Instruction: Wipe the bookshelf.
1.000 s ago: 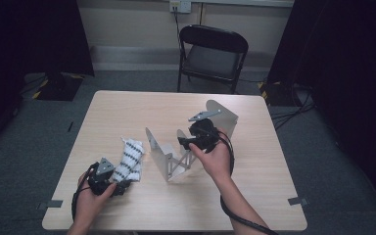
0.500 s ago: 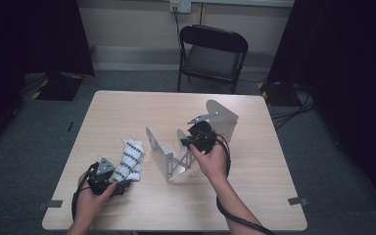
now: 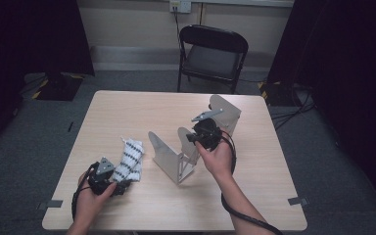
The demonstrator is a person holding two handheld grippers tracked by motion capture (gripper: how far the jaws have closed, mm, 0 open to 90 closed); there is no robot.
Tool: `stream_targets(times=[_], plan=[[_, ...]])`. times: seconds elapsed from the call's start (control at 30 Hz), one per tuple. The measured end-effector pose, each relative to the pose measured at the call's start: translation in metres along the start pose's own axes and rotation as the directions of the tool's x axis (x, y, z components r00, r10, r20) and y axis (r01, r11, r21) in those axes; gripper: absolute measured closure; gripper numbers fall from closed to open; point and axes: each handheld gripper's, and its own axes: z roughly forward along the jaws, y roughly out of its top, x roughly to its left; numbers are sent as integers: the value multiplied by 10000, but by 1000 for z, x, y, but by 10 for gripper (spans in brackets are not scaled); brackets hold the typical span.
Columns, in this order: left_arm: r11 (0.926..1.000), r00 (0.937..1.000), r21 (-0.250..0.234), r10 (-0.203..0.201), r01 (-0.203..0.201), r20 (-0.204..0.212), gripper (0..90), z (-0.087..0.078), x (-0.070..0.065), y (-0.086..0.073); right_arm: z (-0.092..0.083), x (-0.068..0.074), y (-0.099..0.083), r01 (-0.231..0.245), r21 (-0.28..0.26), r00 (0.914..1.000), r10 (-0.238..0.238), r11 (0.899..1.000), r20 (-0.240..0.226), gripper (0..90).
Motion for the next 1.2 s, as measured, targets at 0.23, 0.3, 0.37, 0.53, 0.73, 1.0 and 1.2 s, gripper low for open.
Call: stream_targets(times=[0.23,0.3,0.37,0.53,0.73,1.0,1.2], plan=[[10000,10000,4,1,-1,4,141,0,0,0,-10,-7,5,332,-203,9994,-335,9992,-131,899],[10000,10000,3,38,-38,-1,141,0,0,0,-12,-8,8,534,-172,9986,-535,9984,-52,898],[10000,10000,2,1,-1,3,141,0,0,0,-12,-9,10,617,-155,9981,-618,9980,-50,899],[10000,10000,13,25,-25,22,141,0,0,0,-12,-10,11,745,-211,9971,-748,9970,-154,899],[10000,10000,10,66,-66,16,140,0,0,0,-14,-10,5,854,-195,9953,-862,9962,-433,898],[10000,10000,5,32,-32,13,141,0,0,0,-24,-30,-19,829,78,9963,-826,9965,-239,898],[10000,10000,7,32,-32,10,141,0,0,0,-25,-45,-35,660,104,9978,-661,9978,110,886]])
